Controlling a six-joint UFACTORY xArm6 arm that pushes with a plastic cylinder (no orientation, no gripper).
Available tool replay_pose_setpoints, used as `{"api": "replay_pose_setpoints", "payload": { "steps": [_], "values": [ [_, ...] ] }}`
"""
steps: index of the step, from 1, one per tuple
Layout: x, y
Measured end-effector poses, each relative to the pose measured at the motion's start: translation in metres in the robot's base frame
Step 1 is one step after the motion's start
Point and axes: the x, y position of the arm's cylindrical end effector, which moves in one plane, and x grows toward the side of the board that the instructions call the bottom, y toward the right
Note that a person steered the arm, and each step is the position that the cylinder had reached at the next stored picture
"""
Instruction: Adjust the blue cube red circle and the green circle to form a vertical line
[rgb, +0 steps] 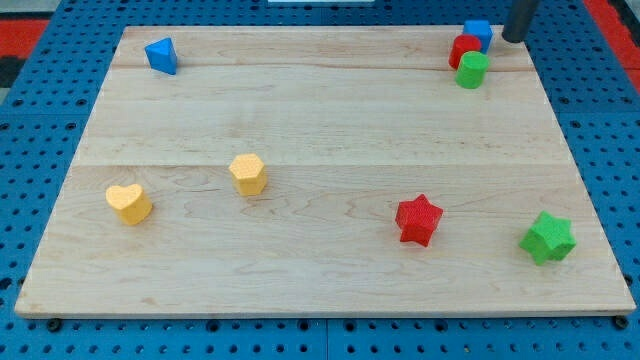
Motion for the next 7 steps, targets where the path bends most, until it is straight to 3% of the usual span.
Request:
{"api": "replay_pose_setpoints", "payload": {
  "steps": [2,4,5,6,7],
  "values": [
    [0.003,-0.036],
    [-0.029,-0.001],
    [-0.010,0.051],
    [0.083,0.068],
    [0.152,-0.020]
  ]
}}
